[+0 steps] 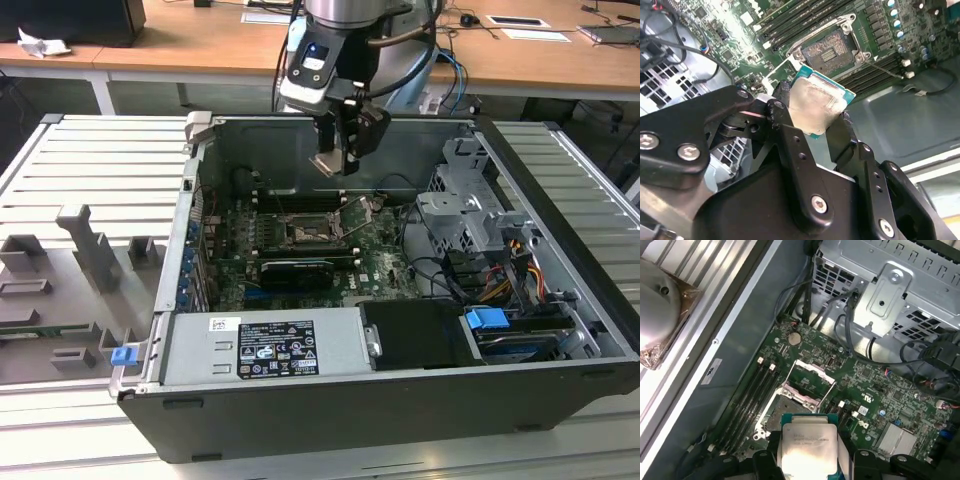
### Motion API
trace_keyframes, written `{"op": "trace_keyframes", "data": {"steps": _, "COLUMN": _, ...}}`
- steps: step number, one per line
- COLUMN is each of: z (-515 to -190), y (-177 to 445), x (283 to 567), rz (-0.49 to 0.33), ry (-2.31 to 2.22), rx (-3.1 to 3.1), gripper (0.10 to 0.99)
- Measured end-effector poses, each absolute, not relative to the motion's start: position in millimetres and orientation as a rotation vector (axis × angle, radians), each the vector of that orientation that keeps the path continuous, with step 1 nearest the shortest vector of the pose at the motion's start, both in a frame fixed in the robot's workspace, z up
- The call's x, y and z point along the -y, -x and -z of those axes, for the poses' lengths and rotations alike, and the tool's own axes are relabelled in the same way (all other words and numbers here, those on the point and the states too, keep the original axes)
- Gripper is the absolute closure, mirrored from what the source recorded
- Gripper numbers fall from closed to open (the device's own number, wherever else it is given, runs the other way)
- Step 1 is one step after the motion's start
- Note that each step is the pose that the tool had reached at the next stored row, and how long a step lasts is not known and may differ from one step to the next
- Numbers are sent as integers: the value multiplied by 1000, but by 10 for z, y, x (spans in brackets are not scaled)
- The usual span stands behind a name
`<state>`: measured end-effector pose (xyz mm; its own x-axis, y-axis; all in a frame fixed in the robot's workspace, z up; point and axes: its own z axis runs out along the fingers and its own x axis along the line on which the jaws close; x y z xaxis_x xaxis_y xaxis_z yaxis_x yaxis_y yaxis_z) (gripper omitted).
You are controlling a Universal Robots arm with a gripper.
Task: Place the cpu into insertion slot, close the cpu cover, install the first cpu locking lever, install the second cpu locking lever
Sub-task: 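Place the cpu into insertion slot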
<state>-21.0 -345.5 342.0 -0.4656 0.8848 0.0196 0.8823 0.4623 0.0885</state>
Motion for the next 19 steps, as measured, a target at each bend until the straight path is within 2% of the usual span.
{"op": "trace_keyframes", "data": {"steps": 19, "z": -3330, "y": 210, "x": 3455, "rz": -123, "ry": -2050, "rx": -2319, "gripper": 557}}
